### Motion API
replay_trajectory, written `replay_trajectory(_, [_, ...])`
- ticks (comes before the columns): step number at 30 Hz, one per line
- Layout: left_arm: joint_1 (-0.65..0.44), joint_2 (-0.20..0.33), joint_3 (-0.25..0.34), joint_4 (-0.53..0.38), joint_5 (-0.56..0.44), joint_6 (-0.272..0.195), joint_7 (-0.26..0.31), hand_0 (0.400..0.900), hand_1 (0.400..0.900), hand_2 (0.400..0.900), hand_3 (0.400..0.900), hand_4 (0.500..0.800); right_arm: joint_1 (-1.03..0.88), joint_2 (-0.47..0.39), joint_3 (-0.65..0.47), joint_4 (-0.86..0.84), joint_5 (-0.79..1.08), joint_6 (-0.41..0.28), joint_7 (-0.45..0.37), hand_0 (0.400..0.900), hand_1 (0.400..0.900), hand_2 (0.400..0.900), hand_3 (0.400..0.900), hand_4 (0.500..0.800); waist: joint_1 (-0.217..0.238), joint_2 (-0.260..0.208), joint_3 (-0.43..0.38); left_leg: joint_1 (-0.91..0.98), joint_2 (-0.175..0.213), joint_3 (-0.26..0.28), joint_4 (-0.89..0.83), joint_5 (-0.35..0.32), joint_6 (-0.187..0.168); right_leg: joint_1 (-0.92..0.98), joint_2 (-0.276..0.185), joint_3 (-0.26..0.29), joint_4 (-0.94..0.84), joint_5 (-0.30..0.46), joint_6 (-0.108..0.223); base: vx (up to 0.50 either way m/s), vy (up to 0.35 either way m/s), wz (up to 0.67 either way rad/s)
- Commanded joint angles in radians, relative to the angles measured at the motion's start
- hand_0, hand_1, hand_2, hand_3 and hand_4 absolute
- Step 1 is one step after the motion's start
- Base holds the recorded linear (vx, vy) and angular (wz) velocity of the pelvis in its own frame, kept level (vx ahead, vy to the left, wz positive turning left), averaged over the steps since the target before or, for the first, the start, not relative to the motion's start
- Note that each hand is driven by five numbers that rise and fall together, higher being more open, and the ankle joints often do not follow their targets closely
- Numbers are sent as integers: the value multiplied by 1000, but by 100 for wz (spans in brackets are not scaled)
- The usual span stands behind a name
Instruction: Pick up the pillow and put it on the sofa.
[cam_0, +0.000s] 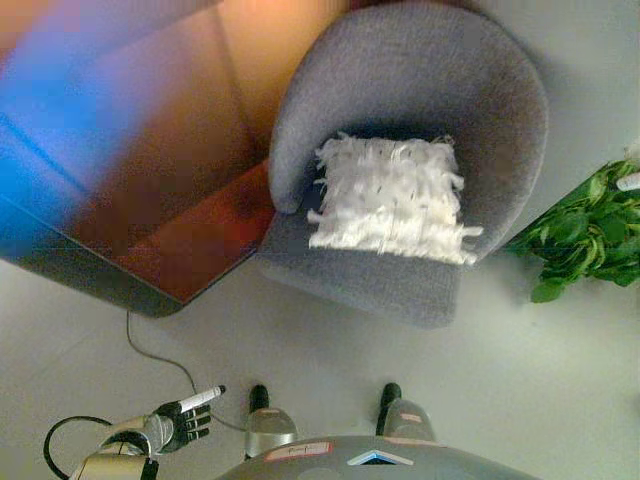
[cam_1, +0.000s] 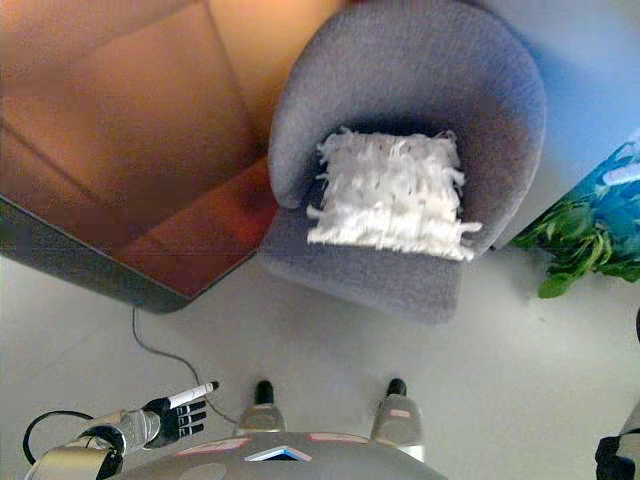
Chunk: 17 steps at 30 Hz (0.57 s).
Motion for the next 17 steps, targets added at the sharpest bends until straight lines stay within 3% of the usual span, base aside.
replay_trajectory(1, [-15,61,-49,51,17,-2,22,900,900,900,900,800,145,28,-137,-126,113,-70,11,900,900,900,900,800,-9,-70,-28,47,41,-16,57,-34,-14,107,-86,-1,-165,73,68,-111,111,-10])
replay_trajectory(5, [-33,9,-78,31,-2,-26,54,900,900,900,900,800,441,255,-275,-168,160,-116,-31,900,900,900,900,800,-31,-68,-21,53,17,-23,113,-79,0,120,-92,31,-167,72,72,-130,146,-21])
replay_trajectory(8, [-28,-29,-69,36,-1,-69,75,900,900,900,900,800,584,424,-309,-138,159,-180,-44,900,900,900,900,800,-44,-71,-4,48,-15,-62,220,-139,20,119,-99,90,-165,74,76,-128,199,-50])
replay_trajectory(9, [-28,-45,-69,36,-3,-84,89,900,900,900,900,800,614,477,-304,-112,172,-195,-42,900,900,900,900,800,-43,-75,7,41,-33,-107,278,-182,30,113,-106,127,-162,76,79,-135,257,-79])
replay_trajectory(11, [-24,-67,-71,42,-2,-115,102,900,900,900,900,800,630,562,-283,-46,219,-223,-50,900,900,900,900,800,-31,-87,33,38,-117,-198,338,-331,81,79,-118,211,-138,89,95,-137,290,-99])
replay_trajectory(12, [-24,-74,-73,48,-7,-127,105,900,900,900,900,800,641,590,-286,-25,223,-232,-47,900,900,900,900,800,-31,-88,41,36,-171,-232,351,-373,110,65,-118,248,-139,104,104,-142,273,-79])
replay_trajectory(14, [-27,-96,-75,59,17,-143,104,900,900,900,900,800,694,651,-305,3,236,-246,-51,900,900,900,900,800,-47,-89,46,28,-221,-211,371,-399,146,45,-135,267,-169,167,104,-207,265,-38])
replay_trajectory(17, [-33,-118,-94,55,49,-156,114,900,900,900,900,800,764,717,-324,28,253,-225,-57,900,900,900,900,800,-62,-92,52,5,-290,-183,376,-395,181,23,-168,204,-229,248,104,-229,222,-19])
